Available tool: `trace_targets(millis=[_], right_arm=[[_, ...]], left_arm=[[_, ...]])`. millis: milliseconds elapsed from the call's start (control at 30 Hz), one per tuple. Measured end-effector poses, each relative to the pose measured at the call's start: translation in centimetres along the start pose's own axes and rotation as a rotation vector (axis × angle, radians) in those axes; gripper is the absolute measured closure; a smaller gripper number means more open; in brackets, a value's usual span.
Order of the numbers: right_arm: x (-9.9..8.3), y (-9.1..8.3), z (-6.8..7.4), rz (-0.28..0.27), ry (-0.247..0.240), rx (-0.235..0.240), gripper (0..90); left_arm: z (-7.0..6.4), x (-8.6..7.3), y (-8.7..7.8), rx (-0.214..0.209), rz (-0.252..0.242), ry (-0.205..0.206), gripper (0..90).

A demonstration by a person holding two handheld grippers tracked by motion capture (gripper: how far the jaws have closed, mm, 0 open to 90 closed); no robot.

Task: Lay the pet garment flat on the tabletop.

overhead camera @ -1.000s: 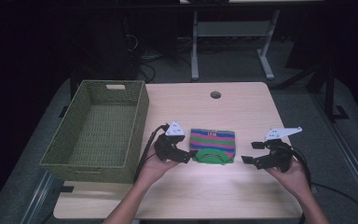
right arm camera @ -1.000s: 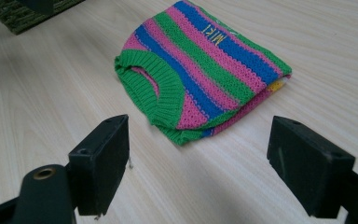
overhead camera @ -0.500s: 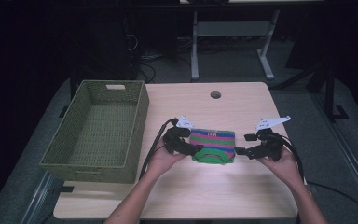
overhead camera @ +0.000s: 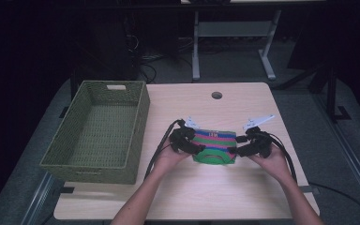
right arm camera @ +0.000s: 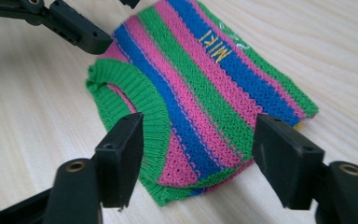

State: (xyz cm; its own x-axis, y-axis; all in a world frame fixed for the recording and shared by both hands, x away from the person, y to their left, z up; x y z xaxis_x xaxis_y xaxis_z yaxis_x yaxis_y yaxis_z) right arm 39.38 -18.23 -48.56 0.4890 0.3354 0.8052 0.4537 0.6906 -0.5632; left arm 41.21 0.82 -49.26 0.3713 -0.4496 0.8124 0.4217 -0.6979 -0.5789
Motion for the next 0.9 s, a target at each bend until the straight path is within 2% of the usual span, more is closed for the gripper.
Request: trace_targets(millis=[67, 200, 267, 367, 433, 467, 567, 667, 767, 900], right_arm=[[-0.2, 0.5, 0.0, 0.017, -0.008, 0.005, 42.4], [-0.7, 1.1, 0.0, 0.058, -0.051, -0.012, 53.1], [-0.8, 1.3, -0.1, 0.053, -0.058, -0.014, 56.5], [-1.0, 1.5, -0.2, 0.064, -0.064, -0.016, 57.6], [-1.3, 1.8, -0.2, 0.094, -0.058, -0.023, 57.5], [-1.4, 1.9, -0.2, 0.103, -0.072, -0.029, 57.9], [-1.5, 2.1, -0.1, 0.108, -0.108, -0.045, 61.3], [-1.5, 2.1, -0.1, 0.106, -0.097, -0.043, 62.0], [-1.7, 2.1, 0.0, 0.094, -0.105, -0.046, 62.8], [-1.7, 2.0, 0.3, 0.105, -0.114, -0.034, 62.7]], left_arm=[[-0.1, -0.2, 0.2, -0.004, 0.01, 0.004, 40.5], [-0.2, -0.4, 0.5, -0.005, 0.037, 0.04, 47.8], [-0.3, -0.5, 0.6, -0.01, 0.04, 0.038, 49.7], [-0.5, -0.8, 0.9, -0.007, 0.056, 0.052, 51.7], [-0.6, -1.0, 0.9, -0.012, 0.066, 0.06, 52.1], [-0.7, -1.0, 1.0, -0.012, 0.062, 0.061, 52.4], [-0.9, -1.1, 0.9, -0.019, 0.07, 0.074, 55.1], [-0.9, -1.2, 0.9, -0.02, 0.075, 0.075, 55.6], [-1.0, -1.3, 0.7, -0.024, 0.068, 0.07, 55.7], [-1.4, -1.6, 0.3, -0.036, 0.079, 0.08, 55.6]])
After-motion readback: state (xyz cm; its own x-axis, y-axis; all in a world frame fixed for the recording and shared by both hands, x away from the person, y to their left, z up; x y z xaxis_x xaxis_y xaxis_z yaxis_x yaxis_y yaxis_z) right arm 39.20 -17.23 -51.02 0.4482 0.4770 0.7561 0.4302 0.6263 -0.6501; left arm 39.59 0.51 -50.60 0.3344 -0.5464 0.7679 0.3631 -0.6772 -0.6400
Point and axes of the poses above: each handheld gripper's, and its own axes: y roughly forward along the jaws, x roughly out of its top, z roughly to its left, the point moved 7 cm from there along y, roughly forward along the jaws, and after that the axes turned 13 degrees about -z, right-handed, at the moved point
